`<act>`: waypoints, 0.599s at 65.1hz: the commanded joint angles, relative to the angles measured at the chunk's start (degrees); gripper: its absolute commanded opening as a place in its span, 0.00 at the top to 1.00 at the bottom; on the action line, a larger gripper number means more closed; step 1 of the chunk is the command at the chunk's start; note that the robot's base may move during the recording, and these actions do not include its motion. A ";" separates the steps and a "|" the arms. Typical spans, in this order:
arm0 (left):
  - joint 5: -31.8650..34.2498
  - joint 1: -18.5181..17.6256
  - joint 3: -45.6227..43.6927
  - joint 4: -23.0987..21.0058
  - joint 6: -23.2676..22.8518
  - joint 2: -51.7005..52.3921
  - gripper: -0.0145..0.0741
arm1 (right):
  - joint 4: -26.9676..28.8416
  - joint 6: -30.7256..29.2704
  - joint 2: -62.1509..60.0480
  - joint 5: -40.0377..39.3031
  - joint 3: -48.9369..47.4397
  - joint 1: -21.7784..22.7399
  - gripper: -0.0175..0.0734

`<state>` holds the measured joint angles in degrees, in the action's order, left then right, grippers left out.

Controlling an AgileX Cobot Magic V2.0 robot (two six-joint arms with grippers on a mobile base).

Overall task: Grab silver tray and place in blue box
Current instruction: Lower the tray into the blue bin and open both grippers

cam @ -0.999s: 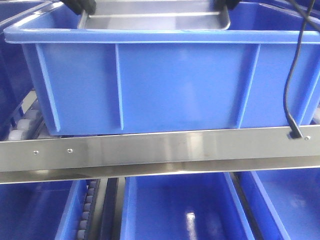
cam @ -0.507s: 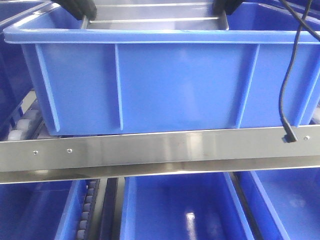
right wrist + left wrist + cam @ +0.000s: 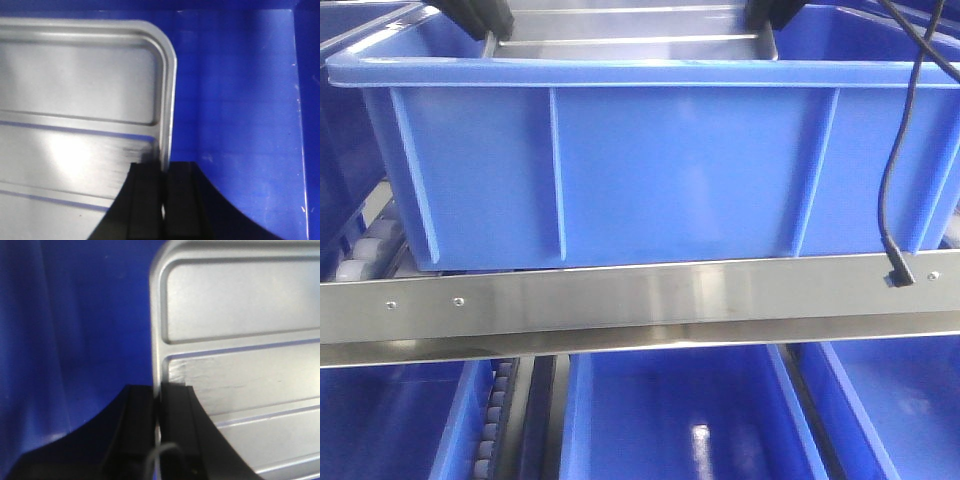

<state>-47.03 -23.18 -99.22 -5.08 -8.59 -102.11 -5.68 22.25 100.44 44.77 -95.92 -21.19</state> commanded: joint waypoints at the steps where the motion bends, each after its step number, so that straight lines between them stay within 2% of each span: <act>1: 6.03 -1.17 -2.42 -6.10 0.30 2.81 0.85 | 4.46 -1.05 -2.78 -7.36 -2.46 -0.94 0.74; 16: 7.78 -1.17 -2.42 -5.08 0.30 2.81 0.83 | 4.46 -1.05 -2.78 -7.36 -2.46 -0.94 0.74; 21: 8.99 -1.17 -2.42 -5.08 0.30 2.81 0.71 | 4.46 -1.05 -2.78 -7.36 -2.52 -0.94 0.74; 26: 10.08 -1.17 -2.42 -5.08 0.30 2.81 0.50 | 4.46 -1.05 -2.97 -7.41 -2.52 -0.94 0.74; 28: 10.60 -1.17 -2.42 -5.08 0.30 2.81 0.45 | 4.46 -1.05 -3.04 -7.49 -2.52 -0.94 0.74; 34: 12.99 -1.17 -2.42 -5.08 0.30 2.81 0.42 | 1.83 -1.05 -3.12 -7.28 -2.52 0.05 0.72; 39: 14.01 -1.17 -2.42 -5.08 0.30 2.81 0.42 | 0.22 -1.05 -3.23 -6.63 -2.52 1.61 0.60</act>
<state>-40.18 -23.29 -99.22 -7.09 -8.50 -102.14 -4.74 22.25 100.44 42.95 -96.02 -20.69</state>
